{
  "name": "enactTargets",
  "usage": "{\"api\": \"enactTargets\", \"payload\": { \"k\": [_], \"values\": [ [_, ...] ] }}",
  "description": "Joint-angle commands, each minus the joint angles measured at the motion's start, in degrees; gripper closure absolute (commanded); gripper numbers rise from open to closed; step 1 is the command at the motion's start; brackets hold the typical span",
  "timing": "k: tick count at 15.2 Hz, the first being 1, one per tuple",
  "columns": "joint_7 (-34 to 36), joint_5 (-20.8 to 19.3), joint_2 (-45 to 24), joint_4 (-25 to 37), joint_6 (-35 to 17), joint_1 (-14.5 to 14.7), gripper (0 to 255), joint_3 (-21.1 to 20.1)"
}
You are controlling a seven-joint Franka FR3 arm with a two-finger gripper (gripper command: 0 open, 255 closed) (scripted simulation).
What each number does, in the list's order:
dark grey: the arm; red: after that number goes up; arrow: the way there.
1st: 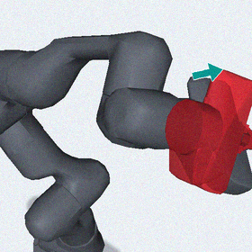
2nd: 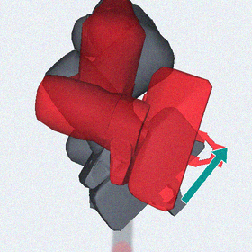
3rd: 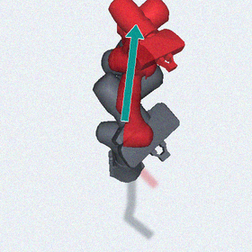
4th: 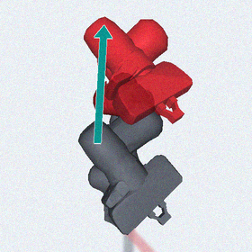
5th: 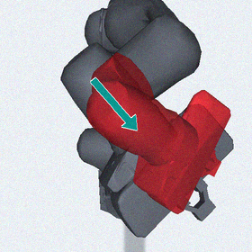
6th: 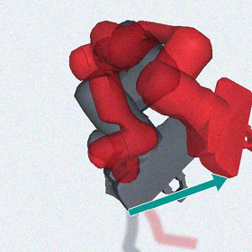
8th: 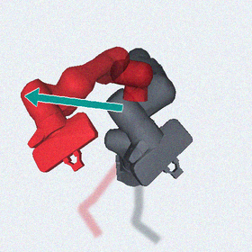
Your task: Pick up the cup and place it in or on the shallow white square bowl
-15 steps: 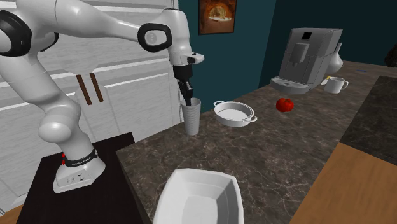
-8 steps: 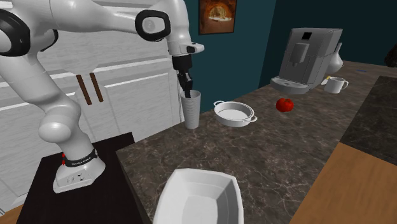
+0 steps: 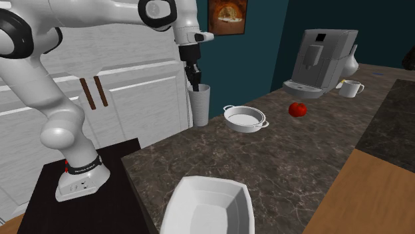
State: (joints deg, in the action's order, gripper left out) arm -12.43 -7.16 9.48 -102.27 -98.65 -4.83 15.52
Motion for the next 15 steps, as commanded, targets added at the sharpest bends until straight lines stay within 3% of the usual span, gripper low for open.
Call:
{"api": "enactTargets", "payload": {
  "k": [1,15],
  "values": [
    [-0.1,0.1,-0.4,1.4,1.0,0.0,255,0.0],
    [-21.3,3.6,-6.9,13.4,5.3,-8.3,255,12.1]
  ]
}}
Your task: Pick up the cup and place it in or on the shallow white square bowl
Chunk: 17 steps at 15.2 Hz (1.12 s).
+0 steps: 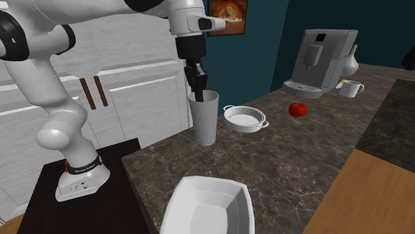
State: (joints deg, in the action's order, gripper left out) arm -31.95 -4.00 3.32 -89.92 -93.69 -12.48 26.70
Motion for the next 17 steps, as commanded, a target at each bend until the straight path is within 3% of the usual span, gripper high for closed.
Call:
{"api": "enactTargets", "payload": {
  "k": [1,7,12,17],
  "values": [
    [-3.4,1.1,-1.8,2.5,0.8,-1.4,255,1.8],
    [-13.9,7.1,-10.3,13.8,4.6,-7.4,255,7.0],
    [-22.4,14.8,-20.8,28.2,10.4,-16.4,255,9.8],
    [-21.7,12.6,-17.6,20.0,4.8,-14.2,255,9.4]
  ]
}}
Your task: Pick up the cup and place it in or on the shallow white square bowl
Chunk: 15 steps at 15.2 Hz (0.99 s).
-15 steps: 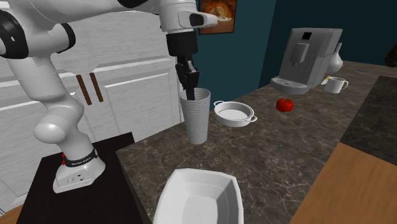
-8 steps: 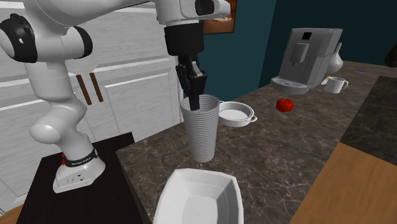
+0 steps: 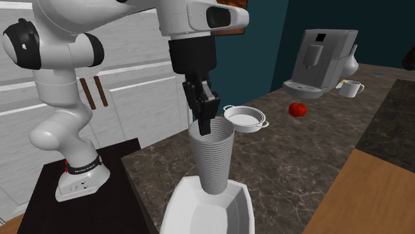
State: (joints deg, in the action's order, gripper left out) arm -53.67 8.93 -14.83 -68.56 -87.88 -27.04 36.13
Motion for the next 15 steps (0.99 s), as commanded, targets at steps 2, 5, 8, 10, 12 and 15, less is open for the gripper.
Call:
{"api": "enactTargets", "payload": {
  "k": [2,5,8,10,12,15],
  "values": [
    [0.3,-1.0,1.5,-4.2,-3.0,1.0,255,0.0],
    [0.6,-1.8,2.7,-8.1,-5.9,1.8,255,-0.1],
    [0.8,-2.4,3.7,-11.7,-8.6,2.4,255,-0.2],
    [1.0,-2.7,4.2,-13.9,-10.4,2.7,255,-0.3],
    [1.1,-3.0,4.7,-16.0,-12.1,3.0,255,-0.4],
    [1.3,-3.3,5.2,-18.9,-14.6,3.3,255,-0.4]
  ]
}}
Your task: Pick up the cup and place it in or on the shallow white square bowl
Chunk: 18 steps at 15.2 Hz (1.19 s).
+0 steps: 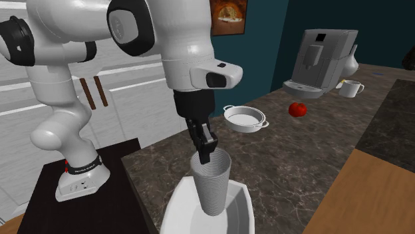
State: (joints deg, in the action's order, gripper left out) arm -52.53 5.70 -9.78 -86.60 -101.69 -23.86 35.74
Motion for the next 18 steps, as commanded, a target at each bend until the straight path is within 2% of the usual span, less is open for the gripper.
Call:
{"api": "enactTargets", "payload": {
  "k": [1,5,12,13,18],
  "values": [
    [0.2,-0.2,0.3,-1.8,-1.6,0.2,255,-0.1],
    [0.2,-0.4,0.6,-5.3,-4.8,0.5,255,-0.2],
    [0.2,-0.4,0.6,-5.3,-4.8,0.5,255,-0.2],
    [0.2,-0.4,0.6,-5.3,-4.8,0.5,0,-0.2],
    [0.2,-0.4,0.6,-5.3,-4.8,0.5,0,-0.2]
  ]
}}
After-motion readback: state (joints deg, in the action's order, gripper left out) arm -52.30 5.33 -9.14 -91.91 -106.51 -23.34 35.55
